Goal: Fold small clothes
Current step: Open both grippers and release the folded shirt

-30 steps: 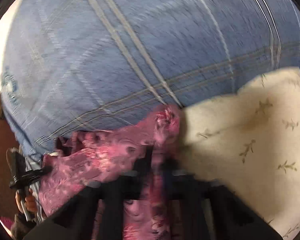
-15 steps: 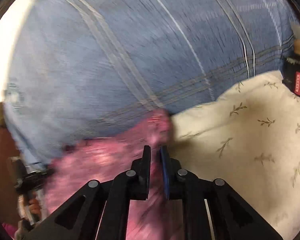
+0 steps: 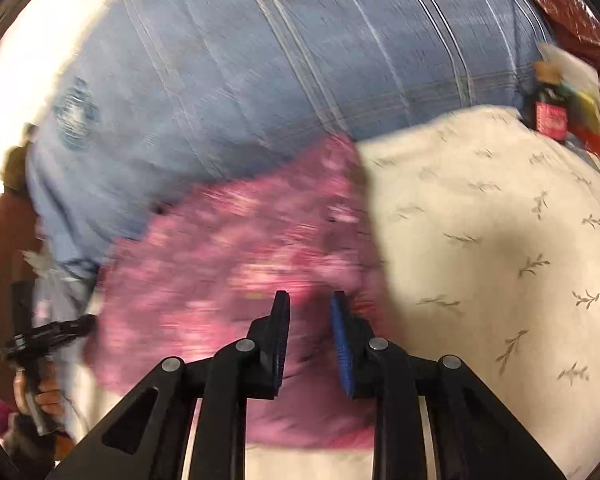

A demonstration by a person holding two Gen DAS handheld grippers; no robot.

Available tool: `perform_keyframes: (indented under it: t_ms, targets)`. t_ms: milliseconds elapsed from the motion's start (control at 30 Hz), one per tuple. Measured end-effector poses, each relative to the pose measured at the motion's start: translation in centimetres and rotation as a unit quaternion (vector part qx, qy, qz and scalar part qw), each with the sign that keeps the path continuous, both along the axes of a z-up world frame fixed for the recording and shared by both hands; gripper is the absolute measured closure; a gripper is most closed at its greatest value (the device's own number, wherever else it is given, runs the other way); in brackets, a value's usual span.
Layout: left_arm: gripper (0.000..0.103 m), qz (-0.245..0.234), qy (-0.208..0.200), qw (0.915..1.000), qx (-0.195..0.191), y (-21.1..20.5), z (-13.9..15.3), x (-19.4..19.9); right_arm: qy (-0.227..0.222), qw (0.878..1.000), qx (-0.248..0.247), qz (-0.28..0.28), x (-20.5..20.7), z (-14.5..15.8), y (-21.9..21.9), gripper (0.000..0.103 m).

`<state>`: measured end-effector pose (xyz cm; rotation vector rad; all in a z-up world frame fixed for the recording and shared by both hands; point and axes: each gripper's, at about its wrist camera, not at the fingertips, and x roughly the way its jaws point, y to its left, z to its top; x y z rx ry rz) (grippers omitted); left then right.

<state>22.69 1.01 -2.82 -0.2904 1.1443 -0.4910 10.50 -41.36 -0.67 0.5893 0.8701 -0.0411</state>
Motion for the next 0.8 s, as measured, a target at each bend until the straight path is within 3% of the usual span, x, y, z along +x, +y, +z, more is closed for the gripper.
perform_keyframes:
  t_ms: [100,133,200,233,267,333,400,467,500,567,700,800]
  targets:
    - [0.061,0.017,0.004,0.9997,-0.018,2.2,0.5,-1.4,-0.004,0.999,-0.030,0.017,-1.3,0.5,1.5,0.060]
    - [0.058,0.021,0.013,0.9995,-0.017,2.9,-0.2,-1.8,0.012,0.999,-0.039,0.022,-1.4,-0.3,2.0,0.055]
    - [0.058,0.024,0.066,0.9975,-0.010,3.2,-3.2,-2.0,0.082,0.995,-0.046,0.026,-1.1,-3.3,2.7,0.054]
    - [0.062,0.021,0.087,0.9958,-0.019,3.7,-4.5,-2.3,0.065,0.996,-0.061,0.017,-1.4,-3.1,3.1,0.055]
    - [0.064,0.025,0.074,0.9963,-0.036,4.9,-4.3,-2.6,0.059,0.996,-0.072,0.009,-1.4,-2.6,3.6,0.053]
    - [0.064,0.028,0.083,0.9941,-0.064,6.7,-3.4,-2.7,0.072,0.996,-0.054,0.009,-0.9,-1.7,4.7,0.053]
    - [0.063,0.046,0.089,0.9893,-0.107,8.9,-2.8,-2.7,0.046,0.997,-0.048,0.038,-0.6,-0.3,7.3,0.053]
    - [0.051,0.071,0.089,0.9883,-0.101,11.0,-2.0,-2.3,0.031,0.994,-0.076,0.079,0.3,0.8,11.1,0.046]
    - [0.050,0.076,0.090,0.9883,-0.097,11.8,-1.9,-2.3,0.023,0.991,-0.088,0.103,0.4,1.2,13.1,0.044]
    - [0.050,0.086,0.097,0.9868,-0.097,12.9,-1.9,-1.9,0.016,0.982,-0.117,0.150,1.0,1.2,17.3,0.034]
    - [0.050,0.084,0.129,0.9828,-0.102,13.7,-2.9,-1.1,0.026,0.943,-0.188,0.275,2.3,-0.4,27.7,0.034]
    - [0.049,0.064,0.143,0.9840,-0.085,13.0,-3.4,-0.4,0.017,0.914,-0.251,0.319,2.5,-1.2,33.0,0.034]
